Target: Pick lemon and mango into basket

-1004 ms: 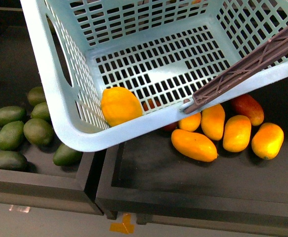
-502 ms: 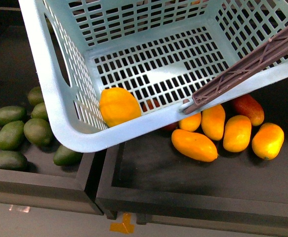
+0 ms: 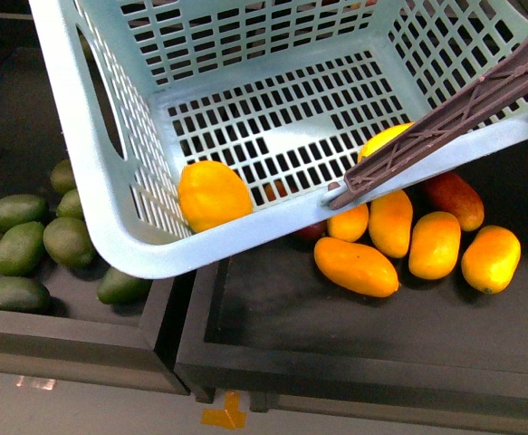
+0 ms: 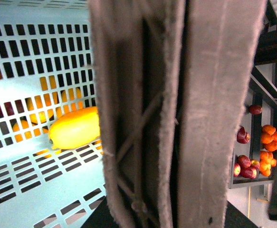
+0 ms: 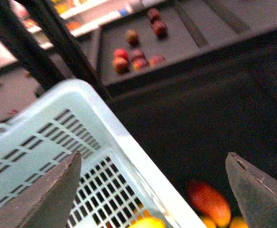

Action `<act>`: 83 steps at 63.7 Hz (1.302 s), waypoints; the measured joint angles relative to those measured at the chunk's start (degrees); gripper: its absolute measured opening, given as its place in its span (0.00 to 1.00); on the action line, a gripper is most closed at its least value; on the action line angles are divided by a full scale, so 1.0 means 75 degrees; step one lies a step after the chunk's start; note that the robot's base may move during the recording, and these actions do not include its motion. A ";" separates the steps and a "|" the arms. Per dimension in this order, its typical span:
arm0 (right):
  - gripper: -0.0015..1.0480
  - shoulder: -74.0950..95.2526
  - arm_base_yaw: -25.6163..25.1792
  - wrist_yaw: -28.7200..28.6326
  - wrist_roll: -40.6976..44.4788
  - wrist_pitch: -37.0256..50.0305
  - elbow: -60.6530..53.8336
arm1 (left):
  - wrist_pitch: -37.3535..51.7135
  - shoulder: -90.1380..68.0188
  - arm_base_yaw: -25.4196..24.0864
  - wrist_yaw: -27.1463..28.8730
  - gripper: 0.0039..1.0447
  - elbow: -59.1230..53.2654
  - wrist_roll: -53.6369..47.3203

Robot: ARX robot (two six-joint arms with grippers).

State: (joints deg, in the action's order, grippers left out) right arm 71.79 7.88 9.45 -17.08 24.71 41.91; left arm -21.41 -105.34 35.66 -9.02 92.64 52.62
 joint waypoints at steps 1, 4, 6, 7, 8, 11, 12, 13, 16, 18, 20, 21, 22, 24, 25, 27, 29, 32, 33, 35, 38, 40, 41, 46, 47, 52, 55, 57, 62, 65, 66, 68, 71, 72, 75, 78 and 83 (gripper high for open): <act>0.75 -0.0178 -0.0061 -0.0111 0.0399 0.0373 -0.0248 | 0.0000 0.0000 -0.0003 -0.0003 0.16 0.0000 0.0000; 0.68 -0.0490 -0.0128 -0.0286 0.0970 0.0965 -0.0702 | 0.0000 -0.0003 -0.0006 -0.0009 0.16 0.0000 0.0006; 0.64 -0.0682 -0.0169 -0.0367 0.1276 0.1241 -0.1005 | 0.0000 0.0000 -0.0003 -0.0023 0.16 0.0000 0.0006; 0.60 -0.0790 -0.0187 -0.0420 0.1443 0.1364 -0.1192 | 0.0000 -0.0003 -0.0003 -0.0029 0.16 0.0000 0.0006; 0.58 -0.0833 -0.0201 -0.0431 0.1510 0.1413 -0.1285 | 0.0000 0.0000 0.0003 -0.0038 0.16 0.0000 0.0006; 0.52 -0.0982 -0.0245 -0.0478 0.1702 0.1550 -0.1641 | 0.0000 0.0000 0.0017 -0.0067 0.16 0.0000 0.0006; 0.48 -0.1040 -0.0274 -0.0510 0.1816 0.1597 -0.1813 | 0.0000 0.0000 0.0026 -0.0085 0.16 0.0000 0.0015; 0.47 -0.1064 -0.0280 -0.0516 0.1848 0.1617 -0.1894 | 0.0000 0.0000 0.0029 -0.0093 0.16 0.0000 0.0015; 0.39 -0.1209 -0.0341 -0.0592 0.1970 0.1702 -0.2291 | 0.0000 0.0000 0.0029 -0.0119 0.16 0.0000 0.0029; 0.34 -0.1311 -0.0373 -0.0615 0.2034 0.1749 -0.2492 | 0.0000 0.0000 0.0029 -0.0119 0.16 0.0000 0.0038; 0.29 -0.1434 -0.0405 -0.0644 0.2066 0.1795 -0.2681 | 0.0000 0.0000 0.0029 -0.0111 0.16 0.0000 0.0041; 0.27 -0.1469 -0.0414 -0.0647 0.2072 0.1810 -0.2734 | 0.0000 -0.0003 0.0026 -0.0105 0.16 0.0000 0.0044; 0.24 -0.1562 -0.0431 -0.0673 0.2092 0.1830 -0.2841 | 0.0000 -0.0003 0.0023 -0.0082 0.16 0.0000 0.0041; 0.19 -0.1699 -0.0463 -0.0699 0.2110 0.1871 -0.2996 | 0.0000 0.0000 0.0015 -0.0044 0.16 0.0000 0.0041; 0.15 -0.1792 -0.0481 -0.0708 0.2124 0.1894 -0.3089 | 0.0000 0.0000 0.0015 -0.0017 0.16 0.0000 0.0035; 0.10 -0.1932 -0.0516 -0.0737 0.2148 0.1918 -0.3229 | 0.0000 0.0000 0.0015 0.0006 0.16 0.0000 0.0015; 0.05 -0.2069 -0.0606 -0.0863 0.2162 0.1926 -0.3363 | 0.0000 0.0000 0.0015 0.0015 0.16 0.0000 -0.0006; 0.02 -0.2267 -0.0833 -0.1195 0.2206 0.1935 -0.3576 | 0.0000 -0.0003 0.0015 0.0009 0.16 0.0000 -0.0012; 0.02 -0.2346 -0.0889 -0.1215 0.2232 0.1935 -0.3657 | 0.0000 0.0000 0.0015 0.0003 0.16 0.0000 -0.0012; 0.02 -0.2498 -0.0973 -0.1209 0.2229 0.1935 -0.3815 | 0.0000 -0.0003 0.0015 -0.0012 0.16 0.0000 -0.0003; 0.02 -0.2690 -0.1020 -0.1215 0.2229 0.1926 -0.3995 | 0.0000 0.0000 0.0015 -0.0029 0.16 0.0000 0.0006; 0.02 -0.2856 -0.1023 -0.1230 0.2232 0.1894 -0.4130 | 0.0000 0.0000 0.0015 -0.0026 0.16 0.0000 0.0012; 0.02 -0.2978 -0.1023 -0.1241 0.2232 0.1871 -0.4217 | 0.0000 0.0000 0.0015 -0.0023 0.16 0.0000 0.0009; 0.02 -0.3264 -0.1023 -0.1241 0.2232 0.1784 -0.4412 | 0.0000 0.0000 0.0015 -0.0029 0.16 0.0000 0.0003; 0.02 -0.3346 -0.1026 -0.1241 0.2232 0.1746 -0.4462 | 0.0000 0.0000 0.0015 -0.0035 0.16 0.0000 0.0003; 0.02 -0.3666 -0.1026 -0.1241 0.2232 0.1600 -0.4648 | 0.0000 -0.0003 0.0015 -0.0064 0.16 0.0000 0.0020; 0.02 -0.3832 -0.1026 -0.1241 0.2232 0.1510 -0.4733 | 0.0000 0.0000 0.0015 -0.0055 0.16 0.0000 0.0020; 0.02 -0.3958 -0.1026 -0.1241 0.2232 0.1443 -0.4794 | 0.0000 -0.0003 0.0015 -0.0052 0.16 0.0000 0.0017; 0.02 -0.4299 -0.1026 -0.1241 0.2232 0.1250 -0.4934 | 0.0000 -0.0003 0.0015 -0.0026 0.16 0.0000 0.0015; 0.02 -0.4459 -0.1026 -0.1241 0.2232 0.1145 -0.4989 | 0.0000 0.0000 0.0015 -0.0026 0.16 0.0000 0.0015; 0.02 -0.4540 -0.1026 -0.1241 0.2229 0.1090 -0.5015 | 0.0000 0.0000 0.0015 -0.0023 0.16 0.0000 0.0015; 0.02 -0.4663 -0.1026 -0.1241 0.2232 0.1005 -0.5056 | 0.0000 -0.0003 0.0015 -0.0026 0.16 0.0000 0.0015; 0.02 -0.4945 -0.1026 -0.1241 0.2232 0.0810 -0.5141 | 0.0000 -0.0003 0.0015 -0.0026 0.16 0.0000 0.0017; 0.02 -0.5027 -0.1026 -0.1241 0.2232 0.0755 -0.5167 | 0.0000 0.0000 0.0015 -0.0026 0.16 0.0000 0.0017; 0.02 -0.5304 -0.1026 -0.1241 0.2232 0.0548 -0.5240 | 0.0000 0.0000 0.0015 -0.0026 0.16 0.0000 0.0015; 0.02 -0.5458 -0.1026 -0.1244 0.2229 0.0609 -0.5391 | 0.0000 -0.0003 0.0015 -0.0026 0.16 0.0000 0.0015; 0.02 -0.5796 -0.1026 -0.1256 0.2235 0.0414 -0.5455 | 0.0000 -0.0003 0.0015 -0.0047 0.16 0.0000 0.0017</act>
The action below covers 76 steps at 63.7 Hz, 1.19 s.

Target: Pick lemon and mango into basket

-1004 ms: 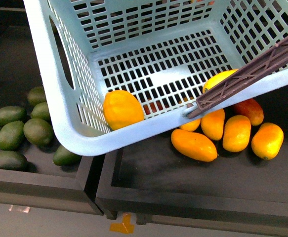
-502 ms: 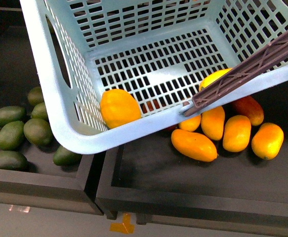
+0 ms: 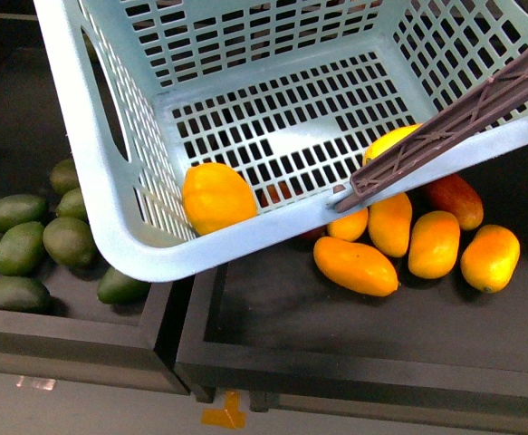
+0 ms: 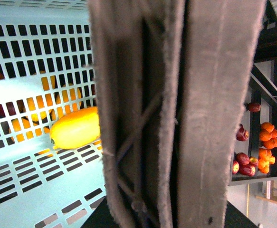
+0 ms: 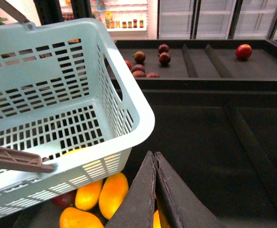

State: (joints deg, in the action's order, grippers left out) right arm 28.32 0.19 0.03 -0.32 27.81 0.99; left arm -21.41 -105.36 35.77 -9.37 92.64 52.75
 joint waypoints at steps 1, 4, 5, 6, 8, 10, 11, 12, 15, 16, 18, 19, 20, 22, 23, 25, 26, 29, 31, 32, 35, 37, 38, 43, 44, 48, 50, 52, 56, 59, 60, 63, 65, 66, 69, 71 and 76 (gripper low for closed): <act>0.02 -0.0038 0.0000 0.0009 0.0000 -0.0032 0.0000 | 0.0000 0.0000 0.0000 0.0000 0.16 0.0000 -0.0003; 0.02 -0.0236 0.0000 0.0006 0.0000 -0.0201 0.0000 | 0.0000 0.0003 0.0000 -0.0009 0.16 0.0000 0.0003; 0.02 -0.0321 0.0000 0.0006 0.0000 -0.0277 0.0000 | 0.0000 0.0003 0.0000 -0.0006 0.16 0.0000 0.0006; 0.02 -0.0361 0.0000 0.0006 0.0000 -0.0315 0.0000 | 0.0000 0.0003 0.0000 -0.0006 0.16 0.0000 0.0006; 0.02 -0.0522 0.0000 0.0006 0.0000 -0.0460 0.0000 | 0.0000 0.0003 0.0000 -0.0006 0.16 0.0000 0.0003; 0.02 -0.0632 0.0000 0.0006 0.0000 -0.0571 0.0000 | 0.0000 0.0000 0.0000 -0.0003 0.16 0.0000 0.0003; 0.02 -0.0697 0.0000 0.0006 0.0000 -0.0644 0.0000 | 0.0000 0.0003 0.0000 0.0000 0.16 0.0000 0.0003; 0.02 -0.0731 0.0000 0.0006 0.0000 -0.0679 0.0000 | 0.0000 0.0003 0.0000 0.0015 0.16 0.0000 0.0000; 0.02 -0.0903 0.0000 0.0006 0.0000 -0.0851 0.0000 | 0.0000 0.0003 0.0000 0.0026 0.16 0.0000 -0.0003; 0.02 -0.0973 0.0000 0.0006 0.0000 -0.0915 0.0000 | 0.0000 0.0000 0.0000 0.0029 0.16 0.0000 -0.0003; 0.02 -0.1078 0.0000 0.0006 0.0000 -0.1008 0.0000 | 0.0000 0.0000 0.0000 0.0026 0.16 0.0000 -0.0003; 0.02 -0.1142 0.0000 0.0006 0.0000 -0.1072 0.0000 | 0.0000 0.0003 0.0000 0.0026 0.16 0.0000 0.0000; 0.02 -0.1204 0.0000 0.0006 0.0000 -0.1134 0.0000 | 0.0000 0.0003 0.0000 0.0023 0.16 0.0000 0.0000; 0.02 -0.1291 0.0000 0.0006 0.0000 -0.1224 0.0000 | 0.0000 0.0000 0.0000 0.0023 0.16 0.0000 0.0000; 0.02 -0.1349 0.0000 0.0006 0.0000 -0.1285 0.0000 | 0.0000 0.0003 0.0000 0.0020 0.16 0.0000 -0.0003; 0.02 -0.1434 0.0000 0.0006 0.0000 -0.1370 0.0000 | 0.0000 0.0003 0.0000 0.0020 0.16 0.0000 0.0000; 0.02 -0.1495 0.0000 0.0006 0.0000 -0.1425 0.0000 | 0.0000 0.0003 0.0000 0.0017 0.16 0.0000 0.0000; 0.02 -0.1635 0.0000 0.0006 0.0000 -0.1556 0.0000 | 0.0000 0.0003 0.0000 0.0017 0.16 0.0000 0.0000; 0.02 -0.1757 0.0000 0.0006 0.0000 -0.1684 0.0000 | 0.0000 0.0003 0.0000 0.0017 0.16 0.0000 0.0000; 0.02 -0.1801 0.0000 0.0006 0.0000 -0.1731 0.0000 | 0.0000 0.0003 0.0000 0.0017 0.16 0.0000 0.0000; 0.02 -0.1964 0.0000 0.0006 0.0000 -0.1894 0.0000 | 0.0000 0.0003 0.0000 0.0017 0.16 0.0000 0.0000; 0.02 -0.2075 0.0000 0.0006 0.0000 -0.1996 0.0000 | 0.0000 0.0003 0.0000 0.0017 0.16 0.0000 0.0000; 0.02 -0.2113 0.0000 0.0006 0.0000 -0.2040 0.0000 | 0.0000 0.0003 0.0000 0.0017 0.16 0.0000 0.0000; 0.02 -0.2334 0.0000 0.0006 0.0000 -0.2264 0.0000 | 0.0000 0.0003 0.0000 0.0020 0.16 0.0000 0.0000; 0.02 -0.2366 0.0000 0.0009 0.0000 -0.2299 0.0000 | 0.0000 0.0000 0.0000 0.0020 0.16 0.0000 0.0000; 0.02 -0.3124 0.0000 -0.0009 0.0000 -0.3299 0.0000 | 0.0000 0.0003 0.0000 0.0015 0.16 0.0000 0.0000; 0.02 -0.3535 0.0000 0.0003 0.0000 -0.3617 0.0000 | 0.0000 0.0000 0.0000 0.0015 0.16 0.0000 0.0000; 0.02 -0.3675 0.0000 0.0003 0.0000 -0.3657 0.0000 | 0.0000 0.0000 -0.0006 0.0020 0.16 0.0000 0.0003; 0.02 -0.3704 0.0000 0.0006 0.0000 -0.3687 0.0000 | 0.0000 0.0003 -0.0003 0.0017 0.16 0.0000 -0.0006; 0.02 -0.3716 0.0000 0.0009 0.0000 -0.3695 0.0000 | 0.0000 0.0003 -0.0003 0.0017 0.16 0.0000 -0.0003; 0.02 -0.3719 0.0000 0.0009 0.0000 -0.3695 0.0000 | 0.0000 0.0003 -0.0003 0.0017 0.16 0.0000 -0.0003; 0.02 -0.3724 0.0000 0.0009 0.0000 -0.3695 0.0000 | 0.0000 0.0000 -0.0003 0.0015 0.16 0.0000 0.0003; 0.02 -0.3727 0.0000 0.0009 0.0000 -0.3695 0.0000 | 0.0000 0.0003 -0.0003 0.0009 0.16 0.0000 0.0003; 0.02 -0.3727 0.0000 0.0009 0.0000 -0.3698 0.0000 | 0.0000 0.0000 -0.0003 0.0012 0.16 0.0000 0.0003; 0.06 -0.3727 0.0000 0.0006 0.0012 -0.3698 0.0000 | 0.0000 0.0003 -0.0003 0.0017 0.16 0.0000 -0.0003; 0.11 -0.3727 0.0000 0.0006 0.0012 -0.3698 0.0000 | 0.0000 0.0000 -0.0003 0.0020 0.16 0.0000 -0.0006; 0.24 -0.3730 0.0000 0.0009 0.0012 -0.3698 0.0000 | 0.0000 0.0000 -0.0006 0.0020 0.16 0.0000 0.0000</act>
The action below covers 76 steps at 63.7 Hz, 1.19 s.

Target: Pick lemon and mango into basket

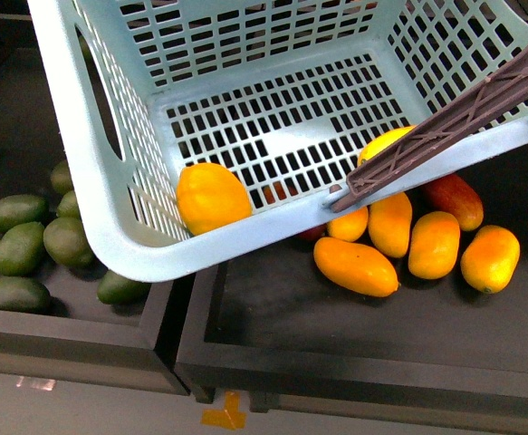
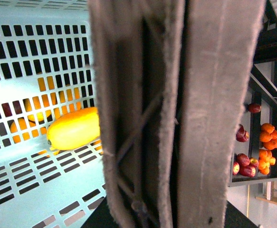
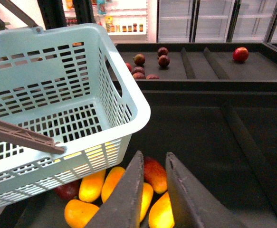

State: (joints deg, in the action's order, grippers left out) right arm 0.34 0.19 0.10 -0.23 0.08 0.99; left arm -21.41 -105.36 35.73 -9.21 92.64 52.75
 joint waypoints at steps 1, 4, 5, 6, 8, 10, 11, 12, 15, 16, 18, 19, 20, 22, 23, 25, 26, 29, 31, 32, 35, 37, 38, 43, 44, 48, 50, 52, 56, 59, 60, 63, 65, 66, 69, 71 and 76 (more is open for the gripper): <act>0.27 0.0000 0.0000 0.0000 0.0000 0.0000 0.0000 | 0.0000 0.0000 0.0000 0.0000 0.16 0.0000 0.0000; 0.34 0.0000 0.0000 0.0000 0.0000 0.0000 0.0000 | 0.0000 0.0003 0.0003 0.0000 0.16 0.0000 -0.0003; 0.37 0.0000 0.0000 0.0000 0.0000 0.0000 0.0000 | 0.0000 0.0000 0.0003 0.0000 0.16 0.0000 -0.0003; 0.39 0.0000 0.0000 0.0000 0.0000 0.0000 0.0000 | 0.0000 0.0000 0.0003 0.0000 0.16 0.0000 -0.0003; 0.44 0.0000 0.0000 0.0000 0.0000 0.0000 0.0000 | 0.0000 0.0000 0.0003 -0.0003 0.16 0.0000 0.0000; 0.49 0.0000 0.0000 0.0000 0.0000 0.0000 0.0000 | 0.0000 0.0000 0.0003 -0.0006 0.16 0.0000 0.0000; 0.52 0.0000 0.0000 0.0000 0.0000 0.0000 0.0000 | 0.0000 0.0000 0.0003 -0.0006 0.16 0.0000 0.0000; 0.54 0.0000 0.0000 0.0000 0.0000 0.0000 0.0000 | 0.0000 0.0000 0.0003 -0.0006 0.16 0.0000 0.0000; 0.62 0.0000 0.0000 0.0000 0.0000 0.0000 0.0000 | 0.0000 0.0003 0.0003 -0.0003 0.16 0.0000 -0.0003; 0.65 0.0000 0.0000 0.0000 0.0000 0.0000 0.0000 | 0.0000 0.0000 0.0003 -0.0003 0.16 0.0000 0.0000; 0.70 0.0000 0.0000 0.0000 0.0003 0.0000 0.0000 | 0.0000 0.0003 0.0000 -0.0003 0.16 0.0000 0.0000; 0.72 0.0000 0.0000 0.0000 0.0000 0.0000 0.0000 | 0.0000 0.0000 0.0000 -0.0003 0.16 0.0000 0.0003; 0.75 0.0000 0.0000 0.0006 0.0000 0.0000 0.0000 | 0.0000 0.0000 0.0000 -0.0003 0.16 0.0000 0.0003; 0.80 0.0000 0.0000 0.0012 0.0003 0.0000 0.0000 | 0.0000 0.0003 0.0003 -0.0003 0.16 0.0000 0.0003; 0.82 0.0000 0.0000 0.0015 0.0000 0.0000 0.0000 | 0.0000 0.0000 0.0003 0.0000 0.16 0.0000 0.0000; 0.87 0.0000 0.0000 0.0017 0.0000 -0.0003 0.0000 | 0.0000 0.0000 0.0020 0.0003 0.16 0.0000 -0.0006; 0.90 0.0000 0.0000 0.0017 0.0000 -0.0006 0.0000 | 0.0000 0.0000 0.0035 0.0006 0.16 0.0000 -0.0012; 0.93 -0.0009 0.0000 0.0023 -0.0003 -0.0006 0.0000 | 0.0000 0.0000 0.0076 -0.0026 0.16 0.0000 -0.0023; 0.92 -0.0006 0.0000 0.0017 0.0000 -0.0006 0.0000 | 0.0000 0.0000 0.0090 -0.0082 0.16 0.0000 -0.0020; 0.91 -0.0006 0.0000 0.0015 0.0000 -0.0006 0.0000 | 0.0000 0.0000 0.0096 -0.0154 0.16 0.0000 -0.0012; 0.91 -0.0009 0.0000 0.0015 0.0000 -0.0006 0.0000 | 0.0000 0.0000 0.0096 -0.0213 0.16 0.0000 0.0041; 0.92 -0.0009 0.0000 0.0017 0.0000 -0.0006 0.0000 | 0.0000 0.0000 0.0096 -0.0233 0.16 0.0000 0.0085; 0.92 -0.0009 0.0000 0.0015 0.0000 -0.0006 0.0000 | 0.0000 0.0000 0.0096 -0.0227 0.16 0.0000 0.0099; 0.92 -0.0009 0.0000 0.0015 0.0000 -0.0012 0.0000 | 0.0003 0.0000 0.0093 -0.0160 0.16 0.0000 0.0082; 0.92 -0.0009 0.0000 0.0012 0.0000 -0.0015 0.0000 | 0.0003 0.0000 0.0090 -0.0149 0.16 0.0000 0.0076; 0.92 -0.0012 0.0000 0.0009 0.0000 -0.0015 0.0000 | 0.0003 0.0000 0.0067 -0.0079 0.16 0.0000 0.0050; 0.92 -0.0012 0.0000 0.0012 0.0000 -0.0015 0.0000 | 0.0003 0.0000 0.0055 -0.0061 0.16 0.0000 0.0047; 0.92 -0.0009 0.0000 0.0006 0.0000 -0.0015 0.0000 | 0.0003 0.0003 0.0050 -0.0052 0.16 0.0000 0.0047; 0.92 -0.0012 0.0000 0.0006 0.0000 -0.0015 0.0000 | 0.0003 0.0000 0.0029 -0.0023 0.16 0.0000 0.0050; 0.92 -0.0006 0.0000 0.0012 -0.0003 -0.0023 0.0000 | 0.0000 -0.0003 0.0009 0.0032 0.16 0.0000 0.0041; 0.92 -0.0009 0.0000 0.0017 0.0000 -0.0017 0.0000 | 0.0000 -0.0003 0.0006 0.0052 0.16 0.0000 0.0041; 0.92 -0.0023 0.0000 0.0006 0.0000 -0.0015 0.0000 | 0.0000 -0.0003 0.0006 0.0047 0.16 0.0000 0.0029; 0.92 -0.0020 0.0000 0.0003 0.0006 -0.0017 0.0000 | 0.0000 -0.0003 0.0006 0.0047 0.16 0.0000 0.0009; 0.92 -0.0020 0.0000 -0.0003 0.0003 -0.0020 0.0000 | 0.0000 -0.0003 0.0006 0.0047 0.16 0.0000 0.0009; 0.92 -0.0023 0.0000 -0.0003 0.0006 -0.0020 0.0000 | 0.0000 -0.0003 0.0006 0.0017 0.16 0.0000 0.0006; 0.92 -0.0020 0.0000 0.0003 0.0006 -0.0023 0.0000 | 0.0000 -0.0003 0.0006 0.0017 0.16 0.0000 0.0006; 0.92 -0.0035 -0.0003 0.0015 0.0006 -0.0020 0.0000 | 0.0000 -0.0006 0.0009 -0.0032 0.16 0.0000 0.0023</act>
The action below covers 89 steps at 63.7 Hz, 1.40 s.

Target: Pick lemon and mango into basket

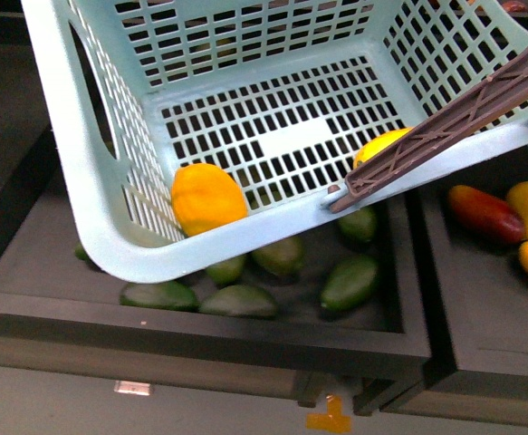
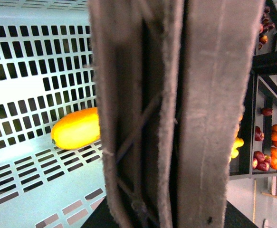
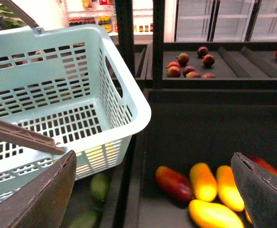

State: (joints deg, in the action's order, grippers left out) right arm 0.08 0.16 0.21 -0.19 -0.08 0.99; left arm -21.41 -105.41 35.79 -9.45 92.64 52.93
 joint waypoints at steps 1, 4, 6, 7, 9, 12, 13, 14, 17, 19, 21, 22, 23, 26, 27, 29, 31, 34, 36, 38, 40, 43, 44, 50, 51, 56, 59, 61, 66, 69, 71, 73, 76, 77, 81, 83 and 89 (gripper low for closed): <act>0.92 0.0003 0.0000 0.0000 0.0000 0.0000 0.0000 | 0.0000 0.0000 0.0000 -0.0017 0.16 0.0003 -0.0003; 0.92 0.0020 0.0000 -0.0023 0.0000 0.0000 0.0000 | 0.0000 0.0000 0.0006 -0.0029 0.16 0.0003 -0.0009; 0.92 0.0020 0.0000 -0.0023 -0.0003 0.0000 0.0000 | 0.0000 0.0000 0.0009 -0.0029 0.16 0.0003 -0.0003; 0.92 0.0017 0.0000 -0.0015 -0.0003 0.0003 0.0000 | 0.0000 0.0000 0.0009 -0.0032 0.16 0.0003 0.0003; 0.92 0.0012 -0.0003 -0.0020 0.0000 0.0000 0.0000 | 0.0000 0.0000 0.0006 -0.0038 0.16 0.0003 0.0006; 0.92 0.0012 -0.0006 -0.0017 0.0000 -0.0003 0.0000 | 0.0000 0.0000 0.0006 -0.0055 0.16 0.0003 0.0012; 0.92 0.0015 -0.0006 -0.0015 -0.0003 -0.0006 0.0000 | 0.0000 0.0000 0.0006 -0.0052 0.16 0.0003 0.0015; 0.92 0.0017 -0.0003 0.0006 0.0003 -0.0003 0.0000 | 0.0000 0.0000 0.0009 -0.0026 0.16 0.0003 0.0006; 0.92 0.0006 -0.0003 -0.0020 0.0003 0.0000 0.0000 | 0.0000 0.0000 0.0006 0.0009 0.16 0.0003 0.0003; 0.92 0.0009 -0.0006 -0.0026 0.0000 0.0000 0.0000 | 0.0000 0.0000 0.0006 0.0029 0.16 0.0003 0.0000; 0.92 0.0009 -0.0006 -0.0023 0.0000 -0.0006 0.0000 | 0.0000 0.0000 0.0000 0.0029 0.16 0.0003 0.0000; 0.92 0.0009 -0.0006 -0.0023 0.0000 -0.0006 0.0000 | 0.0000 0.0000 -0.0003 0.0035 0.16 0.0003 0.0000; 0.92 0.0012 -0.0006 0.0003 0.0003 -0.0003 0.0000 | 0.0000 0.0000 -0.0003 0.0038 0.16 0.0003 0.0000; 0.92 0.0012 -0.0006 -0.0026 0.0000 -0.0003 0.0000 | 0.0000 0.0000 -0.0003 0.0058 0.16 0.0003 -0.0015; 0.92 0.0009 -0.0003 -0.0012 0.0003 -0.0003 0.0000 | 0.0000 0.0000 -0.0003 0.0058 0.16 0.0003 -0.0017; 0.92 0.0009 -0.0006 -0.0020 0.0000 -0.0003 0.0000 | 0.0000 0.0000 -0.0003 0.0055 0.16 0.0003 -0.0020; 0.92 0.0009 -0.0006 -0.0020 0.0003 0.0003 0.0000 | 0.0000 0.0000 -0.0003 0.0044 0.16 0.0003 -0.0023; 0.92 0.0012 -0.0006 -0.0012 0.0003 -0.0003 0.0000 | 0.0000 0.0000 -0.0003 0.0035 0.16 0.0003 -0.0017; 0.92 0.0009 -0.0006 -0.0023 0.0003 -0.0003 0.0000 | 0.0000 0.0000 -0.0003 0.0029 0.16 0.0003 -0.0020; 0.92 0.0006 -0.0006 -0.0020 0.0003 -0.0003 0.0000 | 0.0000 0.0000 -0.0003 0.0026 0.16 0.0003 -0.0020; 0.92 0.0012 -0.0006 -0.0023 0.0003 -0.0006 0.0000 | 0.0000 0.0000 -0.0003 0.0000 0.16 0.0003 -0.0020; 0.92 0.0012 -0.0003 -0.0012 0.0003 -0.0003 0.0000 | 0.0000 0.0000 -0.0003 0.0000 0.16 0.0003 -0.0012; 0.92 0.0009 -0.0006 -0.0017 0.0003 0.0000 0.0000 | 0.0000 0.0000 -0.0003 -0.0006 0.16 0.0003 -0.0015; 0.92 0.0006 -0.0006 -0.0006 0.0006 0.0003 0.0000 | 0.0000 0.0000 0.0000 0.0000 0.16 0.0003 -0.0017; 0.92 0.0006 -0.0006 -0.0012 0.0003 0.0003 0.0000 | 0.0000 0.0000 0.0000 -0.0006 0.16 0.0003 -0.0023; 0.92 0.0026 -0.0006 -0.0012 0.0003 -0.0003 0.0000 | 0.0000 -0.0003 0.0000 0.0000 0.16 0.0003 -0.0017; 0.92 0.0009 -0.0006 -0.0009 0.0003 0.0003 0.0000 | 0.0000 -0.0006 0.0000 -0.0006 0.16 0.0003 -0.0006; 0.92 0.0012 -0.0006 -0.0017 0.0003 -0.0006 0.0000 | 0.0000 -0.0006 -0.0003 -0.0015 0.16 0.0000 0.0000; 0.92 0.0026 -0.0009 -0.0061 0.0003 -0.0006 0.0000 | 0.0000 -0.0006 -0.0026 0.0061 0.16 0.0003 -0.0029; 0.92 0.0020 -0.0026 -0.0079 0.0006 0.0003 0.0000 | 0.0015 -0.0006 -0.0064 0.0137 0.16 0.0000 -0.0026; 0.92 0.0020 -0.0026 -0.0085 0.0003 0.0003 -0.0003 | 0.0338 -0.0023 -0.0064 0.1078 0.16 -0.0026 0.0396; 0.92 0.0020 -0.0026 -0.0085 0.0003 0.0003 -0.0003 | 0.0699 -0.0093 -0.0044 0.2302 0.15 -0.0026 0.0935; 0.92 0.0020 -0.0023 -0.0087 0.0003 0.0000 -0.0003 | 0.1052 -0.0227 -0.0061 0.3494 0.15 0.0052 0.1792; 0.92 0.0020 -0.0023 -0.0082 0.0003 0.0000 -0.0003 | 0.1119 -0.0294 -0.0093 0.3949 0.15 0.0114 0.2145; 0.92 0.0020 -0.0026 -0.0058 0.0003 0.0000 -0.0003 | 0.1160 -0.0615 -0.0271 0.4844 0.15 0.0382 0.3005; 0.92 0.0020 -0.0026 -0.0058 0.0003 0.0000 -0.0003 | 0.1037 -0.0889 -0.0452 0.5001 0.15 0.0632 0.3593; 0.92 0.0020 -0.0026 -0.0035 0.0003 0.0000 -0.0003 | 0.0603 -0.1731 -0.0991 0.4776 0.15 0.1314 0.4406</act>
State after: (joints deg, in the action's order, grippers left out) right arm 0.23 -0.03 -0.05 -0.16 -0.08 0.97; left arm -16.88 -118.39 28.36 26.37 102.50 85.97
